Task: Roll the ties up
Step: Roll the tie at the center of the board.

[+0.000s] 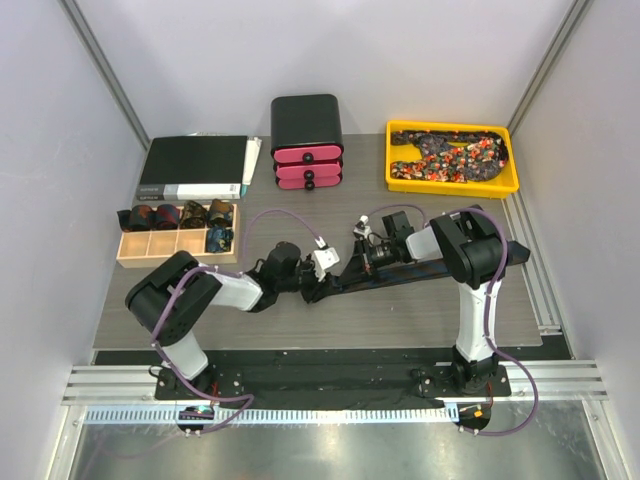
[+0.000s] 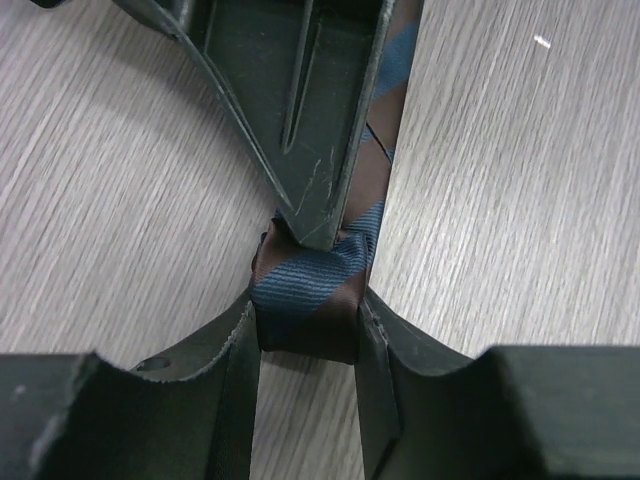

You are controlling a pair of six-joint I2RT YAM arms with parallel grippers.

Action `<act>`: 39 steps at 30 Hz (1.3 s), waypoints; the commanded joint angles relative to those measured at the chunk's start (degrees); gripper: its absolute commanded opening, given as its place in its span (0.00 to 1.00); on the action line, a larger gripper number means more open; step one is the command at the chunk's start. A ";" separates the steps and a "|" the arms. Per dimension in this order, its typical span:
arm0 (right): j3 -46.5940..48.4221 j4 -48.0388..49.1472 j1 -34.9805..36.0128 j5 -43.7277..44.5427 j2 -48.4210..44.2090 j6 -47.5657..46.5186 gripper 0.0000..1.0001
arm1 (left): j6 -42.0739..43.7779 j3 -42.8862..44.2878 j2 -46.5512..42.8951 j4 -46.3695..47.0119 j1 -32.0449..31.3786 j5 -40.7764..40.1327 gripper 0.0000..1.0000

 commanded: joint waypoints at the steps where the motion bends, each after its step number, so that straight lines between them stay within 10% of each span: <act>1: -1.83 -2.22 0.14 9.10 3.48 -3.22 0.01 | 6.79 5.57 -0.05 -16.07 -2.82 -1.76 0.23; 18: 5.64 -25.14 -4.42 8.49 -7.15 -12.53 0.40 | 8.29 30.54 11.29 -53.43 -7.05 -10.91 0.08; 35: 2.75 -16.11 -4.70 5.49 -9.62 -5.85 0.43 | 9.08 36.78 16.12 -60.47 -8.54 -13.72 0.09; 39: 2.74 -19.27 -3.73 7.87 -7.87 -9.89 0.30 | 9.08 37.23 16.48 -60.91 -8.45 -13.90 0.11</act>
